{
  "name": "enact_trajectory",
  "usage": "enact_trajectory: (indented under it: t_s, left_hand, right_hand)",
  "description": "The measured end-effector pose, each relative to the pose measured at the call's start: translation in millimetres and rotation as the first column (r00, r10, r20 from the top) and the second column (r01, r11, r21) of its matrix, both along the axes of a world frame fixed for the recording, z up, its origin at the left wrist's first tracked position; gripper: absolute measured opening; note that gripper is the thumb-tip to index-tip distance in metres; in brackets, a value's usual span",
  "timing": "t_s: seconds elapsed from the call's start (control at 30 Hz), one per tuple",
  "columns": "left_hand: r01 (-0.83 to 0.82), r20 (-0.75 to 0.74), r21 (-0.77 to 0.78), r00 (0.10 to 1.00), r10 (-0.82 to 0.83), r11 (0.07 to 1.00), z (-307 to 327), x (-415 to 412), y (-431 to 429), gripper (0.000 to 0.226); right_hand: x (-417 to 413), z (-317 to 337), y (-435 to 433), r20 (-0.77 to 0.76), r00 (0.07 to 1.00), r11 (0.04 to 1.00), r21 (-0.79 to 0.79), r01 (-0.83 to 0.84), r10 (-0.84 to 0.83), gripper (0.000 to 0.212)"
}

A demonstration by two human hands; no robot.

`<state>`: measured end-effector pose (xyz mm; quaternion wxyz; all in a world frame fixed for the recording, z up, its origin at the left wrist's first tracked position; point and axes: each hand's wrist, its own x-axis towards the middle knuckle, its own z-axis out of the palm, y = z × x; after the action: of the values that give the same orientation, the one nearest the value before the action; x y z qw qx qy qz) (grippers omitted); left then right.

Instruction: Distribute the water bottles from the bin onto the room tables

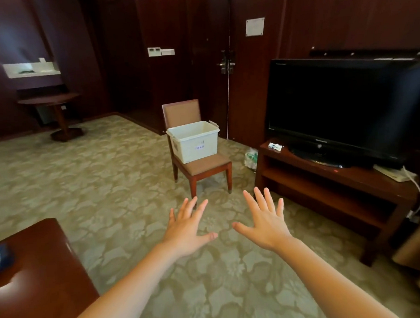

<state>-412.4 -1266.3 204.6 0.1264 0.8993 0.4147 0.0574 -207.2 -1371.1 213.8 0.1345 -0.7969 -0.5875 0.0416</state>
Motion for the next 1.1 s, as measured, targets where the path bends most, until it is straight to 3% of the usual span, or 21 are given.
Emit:
enact_trajectory:
  t_s: [0.37,0.73,1.1]
  left_hand:
    - [-0.134,0.119,-0.082,0.982,0.143,0.988,3.5,158.8,158.4,0.093]
    - [-0.199,0.042,-0.08,0.978,0.203,0.977,-21.8,213.6,372.0,0.093]
    - [-0.161,0.057,-0.076,0.985,0.165,0.984,-1.3,266.1,615.0,0.09]
  right_hand:
    - [170.4,14.0,192.5,0.072,0.984,0.985,-0.061,-0.161,0.165,0.093]
    - [238.6,-11.4,420.3,0.035,0.976,0.972,-0.103,-0.212,0.217,0.093]
    - [284.5,-5.3,648.9,-0.02,0.986,0.983,-0.076,-0.166,0.165,0.094]
